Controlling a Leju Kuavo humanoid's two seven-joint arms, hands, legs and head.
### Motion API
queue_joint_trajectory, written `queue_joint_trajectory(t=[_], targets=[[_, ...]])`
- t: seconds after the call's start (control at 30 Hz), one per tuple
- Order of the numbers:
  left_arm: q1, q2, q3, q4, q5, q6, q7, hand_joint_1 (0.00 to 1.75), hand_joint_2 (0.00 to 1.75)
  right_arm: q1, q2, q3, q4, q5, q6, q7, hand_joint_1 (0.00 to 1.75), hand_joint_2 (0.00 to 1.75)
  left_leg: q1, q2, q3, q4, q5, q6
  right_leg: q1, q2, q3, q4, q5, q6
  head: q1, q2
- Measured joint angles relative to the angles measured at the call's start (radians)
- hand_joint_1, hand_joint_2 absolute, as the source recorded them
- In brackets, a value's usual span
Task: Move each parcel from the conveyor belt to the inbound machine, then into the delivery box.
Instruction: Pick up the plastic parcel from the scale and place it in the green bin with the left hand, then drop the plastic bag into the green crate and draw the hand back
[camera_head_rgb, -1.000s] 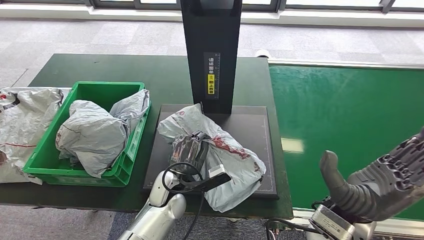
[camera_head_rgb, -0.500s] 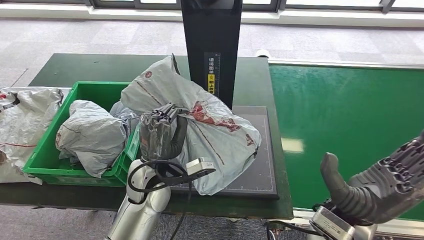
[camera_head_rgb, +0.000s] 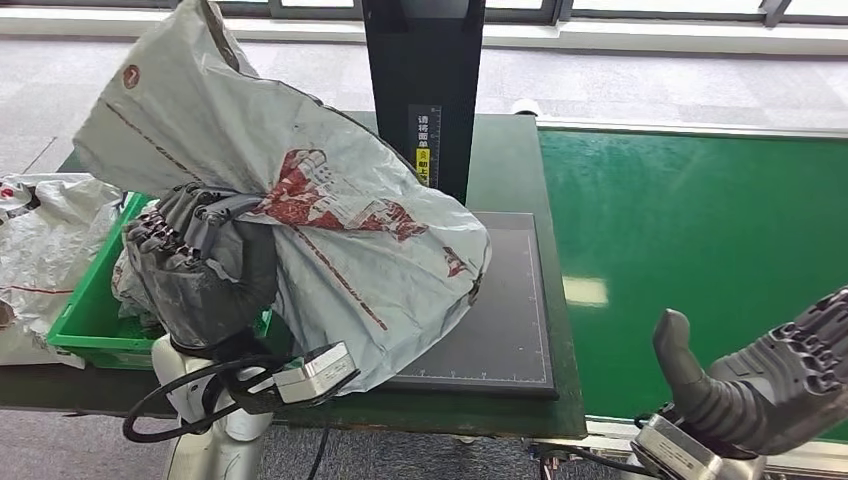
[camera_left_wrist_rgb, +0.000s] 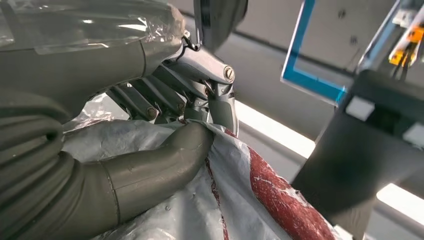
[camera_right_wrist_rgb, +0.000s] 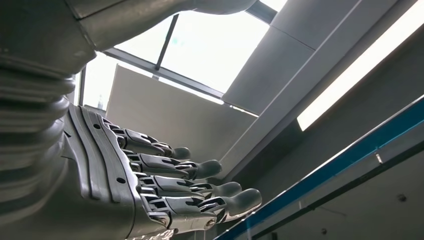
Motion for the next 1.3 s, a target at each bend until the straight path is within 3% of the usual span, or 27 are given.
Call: queue_joint_trajectory(t=[0.17,0.33,0.5,0.8,1.1,1.3], targets=[[-0.049,-0.005,0.151,0.015,0.075,0.000,-0.089,1.75,1.75,0.017,0.000,-0.005,-0.013,-0.004,0.000,0.000,0.00,1.75,0.000,0.000,0.001,0.000,0.000,0.000,0.000,0.000,0.000,0.000,0.000,0.000,0.000,0.000],[-0.121,-0.010,0.292,0.134,0.022,-0.002,-0.039,1.75,1.75,0.022,0.001,-0.005,-0.014,-0.004,0.000,0.000,0.00,1.75,0.000,0.000,0.002,0.000,0.001,0.000,0.000,0.000,0.001,0.000,0.001,-0.001,0.000,0.000],[-0.166,-0.009,0.359,0.220,-0.019,-0.002,-0.012,1.75,1.75,0.025,0.002,-0.005,-0.014,-0.003,0.000,0.000,0.00,1.75,0.000,0.000,0.001,0.000,0.001,0.000,0.000,0.000,0.001,0.000,0.001,-0.001,0.000,0.000],[-0.331,0.007,0.499,0.499,-0.204,-0.003,0.139,1.75,1.75,0.026,0.003,0.001,-0.013,0.007,0.000,0.000,0.00,1.75,0.000,-0.001,0.001,0.000,0.002,0.000,0.000,0.000,0.001,0.000,0.001,-0.001,0.000,0.000],[-0.470,0.076,0.621,0.730,-0.289,-0.003,0.277,1.75,1.75,0.020,0.002,0.024,0.001,0.020,0.000,0.000,0.00,1.75,0.000,-0.001,0.001,0.000,0.002,-0.001,0.001,0.000,0.001,0.000,0.001,-0.001,0.000,0.000],[-0.547,0.140,0.640,0.901,-0.345,-0.003,0.443,1.75,1.75,0.020,0.003,0.024,0.011,0.019,0.000,0.000,0.00,1.75,0.001,-0.001,0.001,0.000,0.002,-0.001,0.001,0.000,0.001,0.000,0.001,-0.001,0.000,0.000]])
